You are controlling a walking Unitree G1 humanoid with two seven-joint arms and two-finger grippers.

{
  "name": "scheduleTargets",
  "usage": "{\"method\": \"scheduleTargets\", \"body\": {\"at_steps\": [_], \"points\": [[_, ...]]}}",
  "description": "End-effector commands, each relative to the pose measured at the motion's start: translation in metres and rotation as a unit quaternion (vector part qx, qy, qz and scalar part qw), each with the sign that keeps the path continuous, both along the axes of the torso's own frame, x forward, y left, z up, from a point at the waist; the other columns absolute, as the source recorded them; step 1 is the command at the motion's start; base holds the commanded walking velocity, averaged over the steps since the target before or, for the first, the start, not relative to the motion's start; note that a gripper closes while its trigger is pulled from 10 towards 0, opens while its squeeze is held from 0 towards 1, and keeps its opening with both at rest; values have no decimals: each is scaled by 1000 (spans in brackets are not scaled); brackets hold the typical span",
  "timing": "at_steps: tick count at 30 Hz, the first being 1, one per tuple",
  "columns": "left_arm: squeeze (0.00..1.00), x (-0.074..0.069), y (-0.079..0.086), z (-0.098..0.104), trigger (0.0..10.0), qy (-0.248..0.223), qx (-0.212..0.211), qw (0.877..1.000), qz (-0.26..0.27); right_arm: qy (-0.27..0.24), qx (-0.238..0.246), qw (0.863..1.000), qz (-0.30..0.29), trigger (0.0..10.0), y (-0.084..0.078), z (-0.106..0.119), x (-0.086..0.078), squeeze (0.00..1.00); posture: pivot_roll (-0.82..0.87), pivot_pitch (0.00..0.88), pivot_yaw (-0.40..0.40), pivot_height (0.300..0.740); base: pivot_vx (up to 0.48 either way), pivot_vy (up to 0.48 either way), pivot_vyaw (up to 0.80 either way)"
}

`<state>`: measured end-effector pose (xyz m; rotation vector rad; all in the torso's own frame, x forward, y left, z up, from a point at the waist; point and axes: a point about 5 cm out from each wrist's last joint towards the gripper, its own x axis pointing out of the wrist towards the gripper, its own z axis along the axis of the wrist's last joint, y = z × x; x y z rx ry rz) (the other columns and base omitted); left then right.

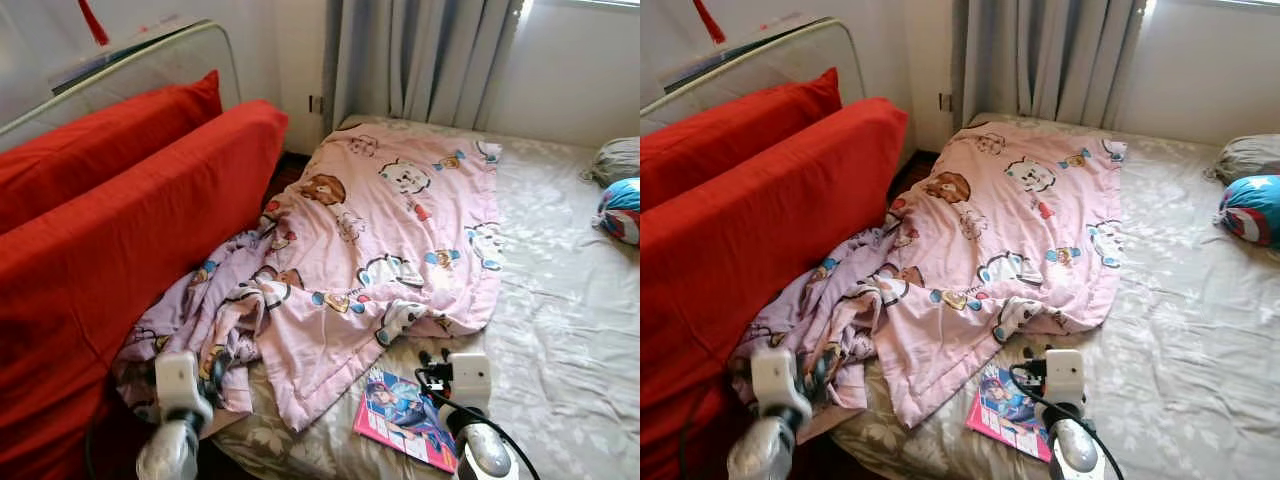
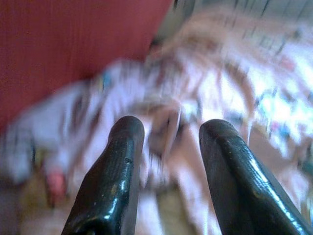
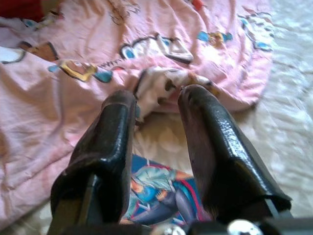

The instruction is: Clean up the room

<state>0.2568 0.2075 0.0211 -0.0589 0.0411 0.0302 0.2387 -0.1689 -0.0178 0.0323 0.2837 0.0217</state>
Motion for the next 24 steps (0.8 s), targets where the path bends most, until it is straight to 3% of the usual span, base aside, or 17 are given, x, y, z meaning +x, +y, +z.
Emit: {"method": "scheduleTargets", "body": {"at_steps": [1, 5, 8, 18, 21, 24], "points": [[0, -1, -5, 10, 10000, -25, -6, 1000, -1, -24, 4, 1000, -13, 10000, 0, 7, 2, 0, 8, 0, -8, 740, 0, 0, 0], [0, 1, -9, 18, 10000, -42, -4, 999, -8, -36, 9, 999, -16, 10000, 2, 11, 1, 0, 7, 0, -6, 740, 0, 0, 0], [0, -5, -10, 26, 10000, -48, 3, 999, -21, -64, 0, 998, -16, 10000, 2, 22, 0, 0, 1, 0, -10, 740, 0, 0, 0], [0, -18, -2, 33, 10000, -34, 8, 999, -26, -95, -40, 994, -40, 10000, -17, 40, -2, 0, 25, 0, -16, 740, 0, 0, 0], [0, -20, 0, 37, 10000, -34, 11, 999, -32, -96, -31, 991, -85, 10000, -28, 42, 0, 0, 19, 0, -9, 740, 0, 0, 0], [0, -19, -1, 40, 10000, -33, 9, 999, -33, -93, -23, 991, -92, 10000, -30, 44, 1, 0, 26, 0, -11, 740, 0, 0, 0]]}}
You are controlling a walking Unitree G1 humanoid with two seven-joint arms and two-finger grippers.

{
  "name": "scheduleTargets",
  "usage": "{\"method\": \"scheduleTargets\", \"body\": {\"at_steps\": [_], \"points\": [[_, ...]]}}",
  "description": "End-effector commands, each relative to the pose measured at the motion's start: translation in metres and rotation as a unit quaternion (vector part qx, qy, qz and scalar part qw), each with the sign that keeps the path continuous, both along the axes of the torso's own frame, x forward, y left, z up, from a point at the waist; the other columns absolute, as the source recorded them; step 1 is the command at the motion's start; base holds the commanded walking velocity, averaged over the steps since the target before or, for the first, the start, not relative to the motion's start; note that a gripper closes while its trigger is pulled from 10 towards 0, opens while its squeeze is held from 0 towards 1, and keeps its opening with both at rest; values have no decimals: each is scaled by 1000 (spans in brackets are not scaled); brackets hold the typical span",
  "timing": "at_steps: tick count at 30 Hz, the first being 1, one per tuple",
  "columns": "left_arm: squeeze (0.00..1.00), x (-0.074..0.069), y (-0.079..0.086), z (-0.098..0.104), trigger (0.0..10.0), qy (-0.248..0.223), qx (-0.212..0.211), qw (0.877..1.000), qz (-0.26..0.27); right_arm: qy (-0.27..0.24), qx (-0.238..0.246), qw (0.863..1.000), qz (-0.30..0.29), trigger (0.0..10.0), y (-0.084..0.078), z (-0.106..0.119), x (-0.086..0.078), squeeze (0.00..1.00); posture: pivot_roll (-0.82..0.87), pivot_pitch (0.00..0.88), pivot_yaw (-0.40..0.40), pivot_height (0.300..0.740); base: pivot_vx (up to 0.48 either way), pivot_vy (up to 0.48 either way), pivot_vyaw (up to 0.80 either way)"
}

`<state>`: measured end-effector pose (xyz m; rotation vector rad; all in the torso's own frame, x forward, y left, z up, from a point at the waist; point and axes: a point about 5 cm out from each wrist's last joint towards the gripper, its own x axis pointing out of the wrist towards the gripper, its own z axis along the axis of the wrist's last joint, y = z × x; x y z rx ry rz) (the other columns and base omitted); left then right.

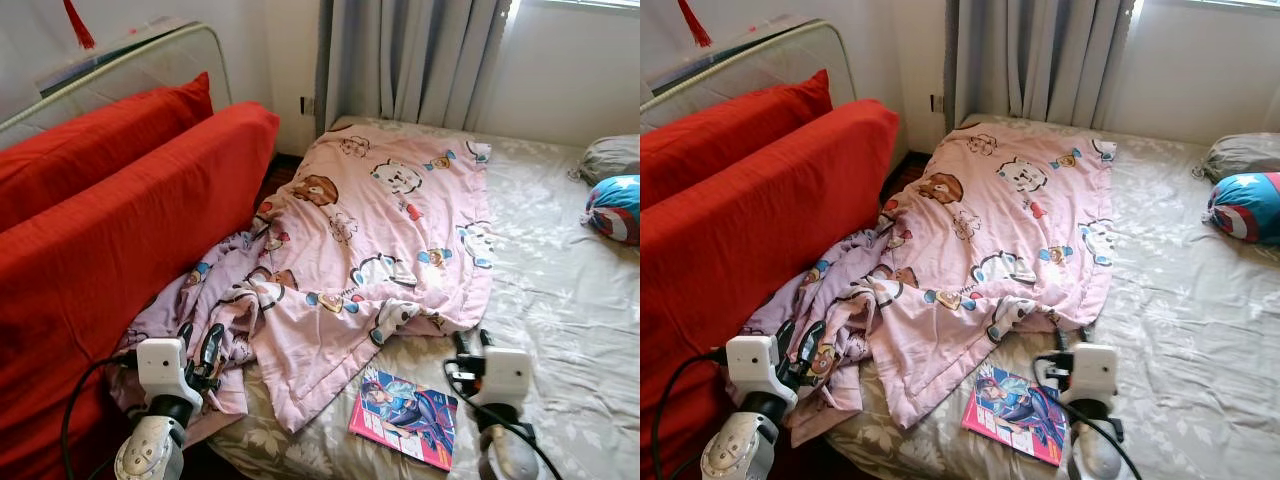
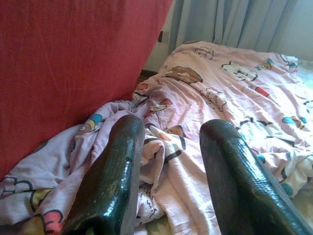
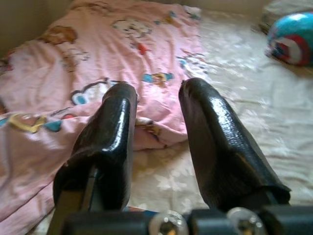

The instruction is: Clean up the room

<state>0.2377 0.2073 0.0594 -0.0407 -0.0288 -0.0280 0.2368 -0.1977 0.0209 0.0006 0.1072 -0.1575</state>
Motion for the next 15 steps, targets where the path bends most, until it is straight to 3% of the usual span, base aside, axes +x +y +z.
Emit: {"method": "scheduleTargets", "body": {"at_steps": [1, 8, 15], "points": [[0, 1, -2, 2, 10000, 2, -1, 1000, -7, -8, 3, 1000, -1, 10000, 0, 6, 3, 0, 24, 0, -11, 740, 0, 0, 0], [0, 6, -12, 11, 10000, -5, -18, 1000, -12, -1, 4, 1000, -5, 10000, 7, 5, 2, 0, 19, 0, -10, 740, 0, 0, 0], [0, 1, -9, 9, 10000, 3, -18, 1000, -6, 2, 5, 1000, -6, 10000, 8, 4, 1, 0, 20, 0, -4, 740, 0, 0, 0]]}}
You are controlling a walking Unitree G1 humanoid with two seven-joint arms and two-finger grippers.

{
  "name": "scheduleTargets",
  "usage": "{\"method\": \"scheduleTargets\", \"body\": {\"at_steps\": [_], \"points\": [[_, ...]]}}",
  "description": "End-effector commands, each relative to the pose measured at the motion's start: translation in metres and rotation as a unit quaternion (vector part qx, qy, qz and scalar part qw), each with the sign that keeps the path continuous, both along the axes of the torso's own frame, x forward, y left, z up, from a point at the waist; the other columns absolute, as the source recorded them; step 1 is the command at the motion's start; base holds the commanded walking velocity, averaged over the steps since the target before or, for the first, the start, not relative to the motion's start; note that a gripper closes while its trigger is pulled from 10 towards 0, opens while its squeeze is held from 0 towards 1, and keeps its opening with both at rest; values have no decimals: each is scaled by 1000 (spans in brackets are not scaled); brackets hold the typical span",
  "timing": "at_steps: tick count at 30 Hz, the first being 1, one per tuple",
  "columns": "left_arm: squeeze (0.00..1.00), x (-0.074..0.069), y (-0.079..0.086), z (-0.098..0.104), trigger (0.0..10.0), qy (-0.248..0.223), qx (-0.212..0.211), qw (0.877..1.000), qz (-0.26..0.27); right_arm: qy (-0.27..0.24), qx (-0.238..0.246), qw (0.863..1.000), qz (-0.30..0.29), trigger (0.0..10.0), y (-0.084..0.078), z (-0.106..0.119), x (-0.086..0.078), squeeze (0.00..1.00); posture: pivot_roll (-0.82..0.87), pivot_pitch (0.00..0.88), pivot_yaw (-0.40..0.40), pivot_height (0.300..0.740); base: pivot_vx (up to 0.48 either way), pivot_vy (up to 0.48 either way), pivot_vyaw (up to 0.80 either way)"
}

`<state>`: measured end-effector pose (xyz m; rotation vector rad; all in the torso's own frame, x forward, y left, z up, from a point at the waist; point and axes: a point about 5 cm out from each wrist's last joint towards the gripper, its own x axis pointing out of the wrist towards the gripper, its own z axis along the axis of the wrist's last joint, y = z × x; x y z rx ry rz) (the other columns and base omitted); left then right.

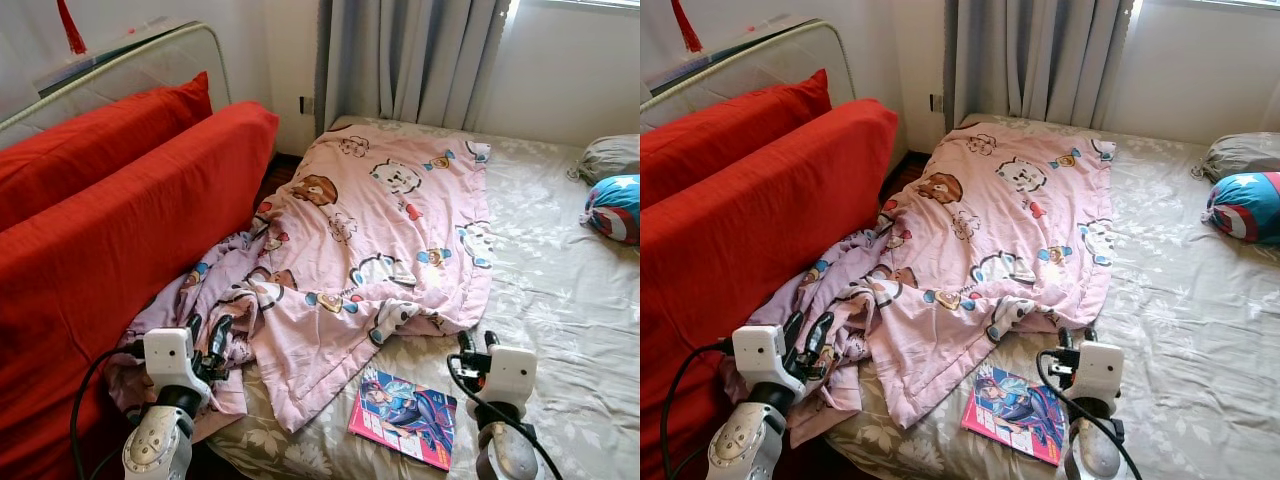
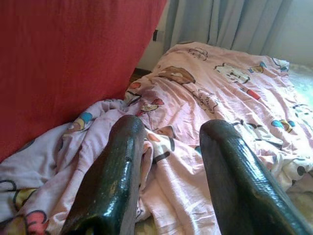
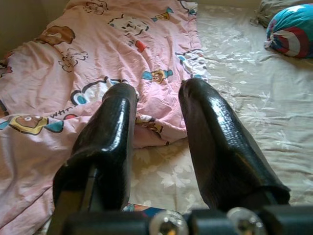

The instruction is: Clean up the room

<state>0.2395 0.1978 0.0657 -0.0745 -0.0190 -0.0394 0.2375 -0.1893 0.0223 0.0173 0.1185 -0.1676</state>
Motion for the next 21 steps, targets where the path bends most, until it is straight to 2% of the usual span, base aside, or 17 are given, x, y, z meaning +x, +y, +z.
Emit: {"method": "scheduleTargets", "body": {"at_steps": [1, 7, 13, 16, 21], "points": [[0, 0, 1, 3, 10000, -1, -1, 1000, 1, -3, -4, 1000, 2, 10000, 0, 3, 0, 0, 20, 0, -4, 740, 0, 0, 0], [0, 4, 16, 1, 10000, 11, -8, 999, 30, -10, 3, 1000, 5, 10000, 1, 6, 1, 0, 12, 0, 1, 740, 0, 0, 0], [0, 9, 19, 6, 10000, 10, -7, 999, 34, -9, 1, 1000, 12, 10000, 2, 7, 2, 0, 18, 0, -1, 740, 0, 0, 0], [0, 14, 26, 8, 10000, 9, -3, 999, 44, -10, 3, 1000, 17, 10000, 4, 8, 6, 0, 25, 0, 1, 740, 0, 0, 0], [0, 16, 26, 13, 10000, 0, -5, 999, 45, -14, 8, 1000, 27, 10000, 6, 12, 10, 0, 34, 0, -10, 740, 0, 0, 0]]}}
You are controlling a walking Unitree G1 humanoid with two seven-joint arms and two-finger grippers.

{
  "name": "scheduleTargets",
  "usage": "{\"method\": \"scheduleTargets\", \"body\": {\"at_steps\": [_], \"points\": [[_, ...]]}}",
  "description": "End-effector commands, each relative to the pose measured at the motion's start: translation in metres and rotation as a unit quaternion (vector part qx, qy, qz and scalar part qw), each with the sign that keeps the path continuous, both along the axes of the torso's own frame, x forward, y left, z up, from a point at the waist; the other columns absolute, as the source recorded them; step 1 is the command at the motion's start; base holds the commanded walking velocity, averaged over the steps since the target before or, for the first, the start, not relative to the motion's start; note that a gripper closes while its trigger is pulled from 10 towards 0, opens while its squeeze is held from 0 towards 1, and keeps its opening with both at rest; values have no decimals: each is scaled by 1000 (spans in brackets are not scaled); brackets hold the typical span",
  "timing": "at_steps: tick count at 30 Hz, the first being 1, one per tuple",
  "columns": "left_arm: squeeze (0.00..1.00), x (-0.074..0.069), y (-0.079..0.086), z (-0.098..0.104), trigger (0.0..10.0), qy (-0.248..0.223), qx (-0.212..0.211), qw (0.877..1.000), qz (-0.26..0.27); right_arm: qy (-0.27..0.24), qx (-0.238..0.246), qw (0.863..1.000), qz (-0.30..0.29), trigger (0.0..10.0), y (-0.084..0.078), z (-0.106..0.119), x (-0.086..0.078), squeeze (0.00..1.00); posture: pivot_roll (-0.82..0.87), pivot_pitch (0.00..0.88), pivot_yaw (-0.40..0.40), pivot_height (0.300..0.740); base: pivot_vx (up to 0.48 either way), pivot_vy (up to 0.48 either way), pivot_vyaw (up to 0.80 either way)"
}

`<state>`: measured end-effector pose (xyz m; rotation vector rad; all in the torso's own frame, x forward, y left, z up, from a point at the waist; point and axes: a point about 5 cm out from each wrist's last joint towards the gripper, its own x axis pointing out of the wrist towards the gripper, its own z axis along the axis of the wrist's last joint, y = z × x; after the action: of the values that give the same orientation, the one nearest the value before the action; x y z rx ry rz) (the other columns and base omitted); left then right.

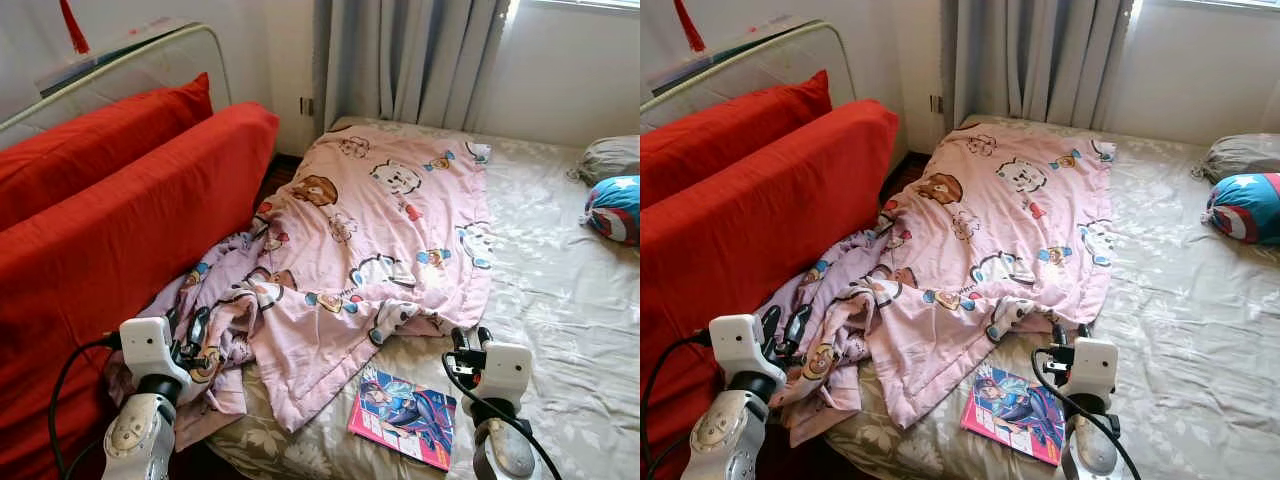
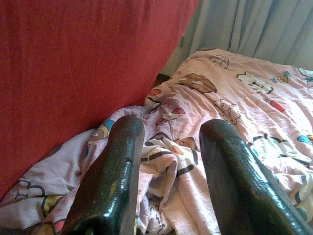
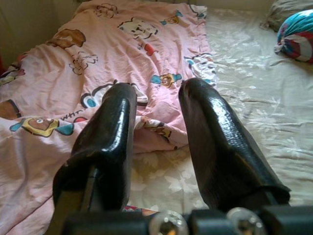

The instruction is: Clean up the room

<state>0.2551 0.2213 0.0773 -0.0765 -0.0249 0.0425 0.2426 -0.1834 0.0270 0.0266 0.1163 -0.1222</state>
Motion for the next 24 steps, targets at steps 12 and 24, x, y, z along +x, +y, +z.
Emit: {"method": "scheduleTargets", "body": {"at_steps": [12, 24], "points": [[0, 0, -3, 0, 10000, 2, -10, 1000, 5, -12, 2, 1000, 7, 10000, 1, 10, 10, 0, 26, 12, -22, 740, 0, 0, 0], [0, 0, -2, 2, 10000, 0, -6, 1000, 7, 11, -8, 1000, 8, 10000, 3, 5, 9, 0, 27, 27, -14, 716, 0, 0, 0]]}}
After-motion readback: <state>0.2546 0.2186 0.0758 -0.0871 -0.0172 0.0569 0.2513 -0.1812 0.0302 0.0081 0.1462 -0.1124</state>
